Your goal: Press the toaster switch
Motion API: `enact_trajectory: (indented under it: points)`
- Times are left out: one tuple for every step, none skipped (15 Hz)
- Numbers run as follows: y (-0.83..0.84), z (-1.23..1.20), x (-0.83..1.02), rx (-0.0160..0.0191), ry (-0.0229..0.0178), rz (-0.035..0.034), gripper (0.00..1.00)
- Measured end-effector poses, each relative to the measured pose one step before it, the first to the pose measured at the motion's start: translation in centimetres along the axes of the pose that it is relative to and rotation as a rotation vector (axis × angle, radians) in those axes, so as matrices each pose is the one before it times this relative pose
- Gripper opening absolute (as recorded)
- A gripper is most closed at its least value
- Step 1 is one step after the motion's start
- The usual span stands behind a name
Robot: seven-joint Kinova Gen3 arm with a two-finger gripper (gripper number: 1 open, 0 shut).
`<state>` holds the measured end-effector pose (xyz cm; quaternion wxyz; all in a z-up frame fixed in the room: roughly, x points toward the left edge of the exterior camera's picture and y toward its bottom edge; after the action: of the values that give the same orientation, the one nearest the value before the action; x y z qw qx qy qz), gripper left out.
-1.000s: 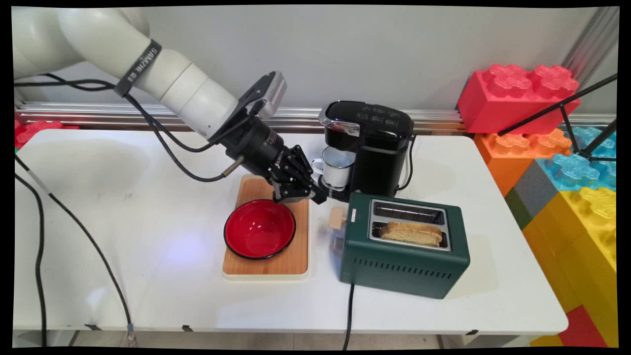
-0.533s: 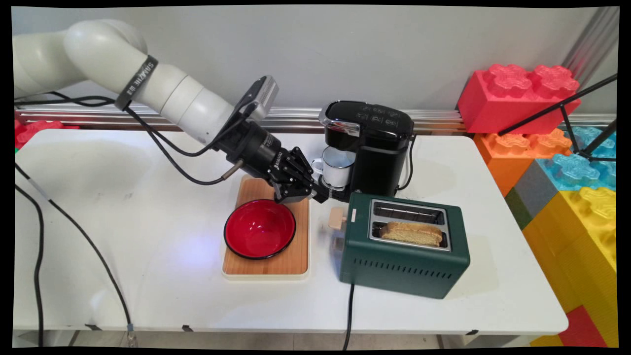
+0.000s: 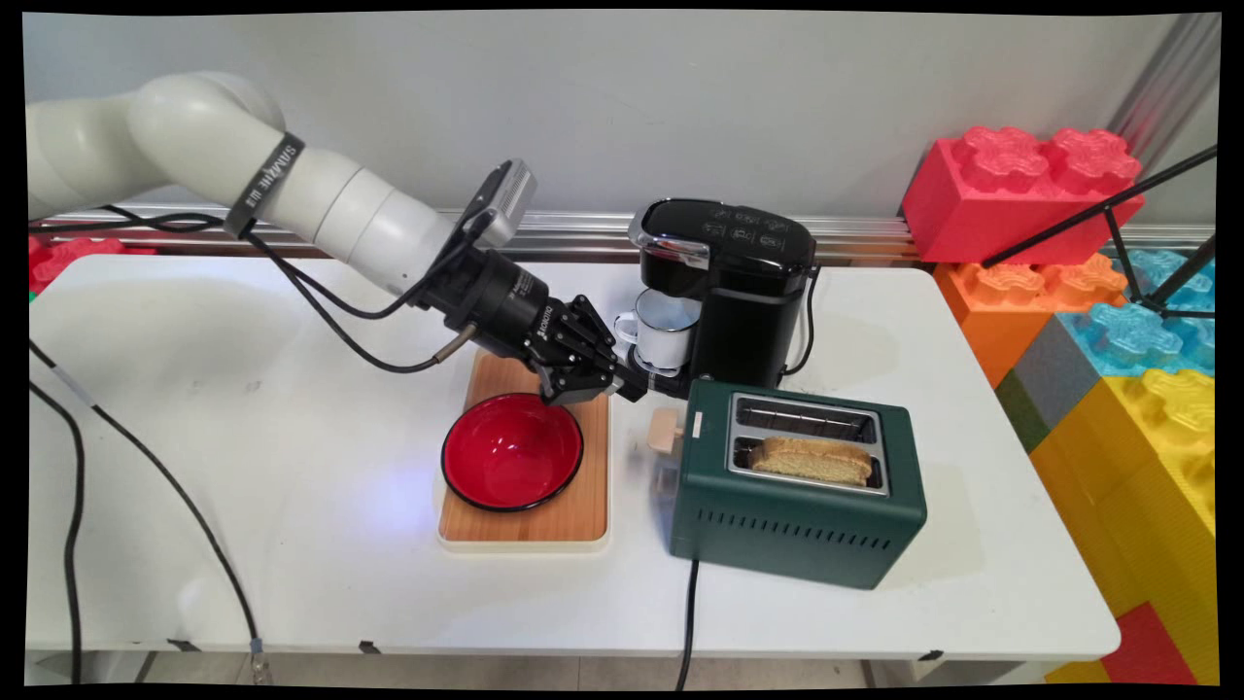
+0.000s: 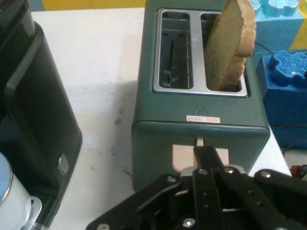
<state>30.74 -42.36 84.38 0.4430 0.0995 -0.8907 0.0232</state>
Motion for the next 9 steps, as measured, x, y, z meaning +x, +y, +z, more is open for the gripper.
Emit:
enact_trajectory:
  points:
    - [0.009, 0.049, -0.104, 0.00046, 0.00372, -0.00108, 0.00]
    - [0.011, 0.083, -0.140, 0.00022, 0.00542, -0.00149, 0.00]
    - [0.010, 0.066, -0.080, -0.00027, 0.00350, -0.00075, 0.00]
    - [0.027, 0.086, -0.132, -0.00097, 0.00426, -0.00143, 0.00]
    - [0.017, 0.057, -0.083, -0.00076, 0.00258, -0.00081, 0.00]
    - [0.047, 0.068, -0.128, -0.00188, 0.00269, -0.00020, 0.00]
    - [0.058, 0.067, -0.166, -0.00239, 0.00238, -0.00030, 0.00]
    - [0.047, 0.070, -0.134, -0.00242, 0.00247, 0.00043, 0.00]
    - [0.038, 0.061, -0.104, -0.00171, 0.00105, 0.00027, 0.00]
